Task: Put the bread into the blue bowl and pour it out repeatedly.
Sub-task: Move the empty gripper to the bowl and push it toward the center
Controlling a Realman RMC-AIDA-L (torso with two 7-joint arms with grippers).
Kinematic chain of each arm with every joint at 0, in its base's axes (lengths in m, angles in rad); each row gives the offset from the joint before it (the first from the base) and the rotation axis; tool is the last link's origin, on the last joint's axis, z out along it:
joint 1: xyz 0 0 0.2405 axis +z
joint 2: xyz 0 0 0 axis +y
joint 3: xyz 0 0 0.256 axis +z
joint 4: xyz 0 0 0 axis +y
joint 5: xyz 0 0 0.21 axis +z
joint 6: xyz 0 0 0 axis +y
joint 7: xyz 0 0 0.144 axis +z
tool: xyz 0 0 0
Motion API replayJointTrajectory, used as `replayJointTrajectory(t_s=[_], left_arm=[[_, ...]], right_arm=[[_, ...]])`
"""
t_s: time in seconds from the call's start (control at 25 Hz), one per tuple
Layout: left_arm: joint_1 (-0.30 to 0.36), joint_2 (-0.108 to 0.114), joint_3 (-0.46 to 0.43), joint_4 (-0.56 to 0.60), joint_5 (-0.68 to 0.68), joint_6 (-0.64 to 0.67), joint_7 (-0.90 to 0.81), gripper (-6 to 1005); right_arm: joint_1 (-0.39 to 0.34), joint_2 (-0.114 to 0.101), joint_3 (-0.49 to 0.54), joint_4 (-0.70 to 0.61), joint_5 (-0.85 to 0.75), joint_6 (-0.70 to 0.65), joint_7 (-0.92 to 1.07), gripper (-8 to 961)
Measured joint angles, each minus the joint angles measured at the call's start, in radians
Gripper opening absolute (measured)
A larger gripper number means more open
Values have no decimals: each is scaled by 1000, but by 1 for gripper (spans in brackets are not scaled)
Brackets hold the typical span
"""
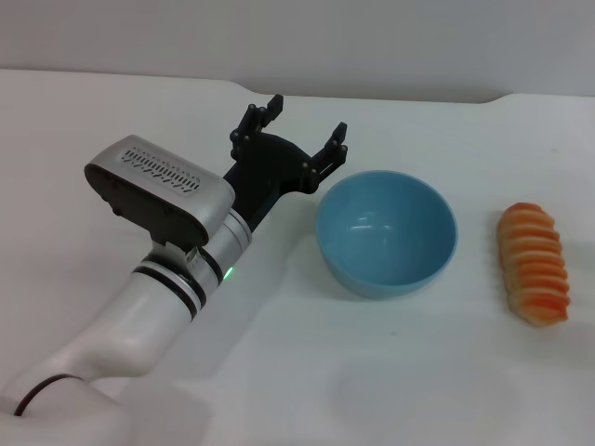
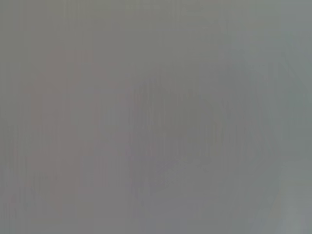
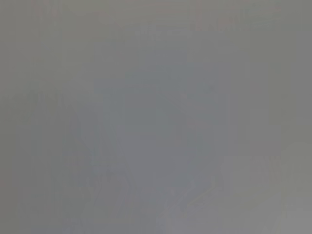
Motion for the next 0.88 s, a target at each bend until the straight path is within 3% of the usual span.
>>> replayJointTrajectory(t_s=[0.64, 0.76, 0.88], left_arm=[[-2, 9, -20, 34, 0, 18, 0, 858], [2, 21, -94, 99, 8, 100, 0, 858], [-6, 34, -221, 183, 50, 318, 1, 858]], right_arm=[[5, 0, 7, -3, 2, 1, 0, 730], [3, 0, 10, -5, 6, -5, 0, 730], [3, 0, 11, -9, 7, -6, 0, 730]])
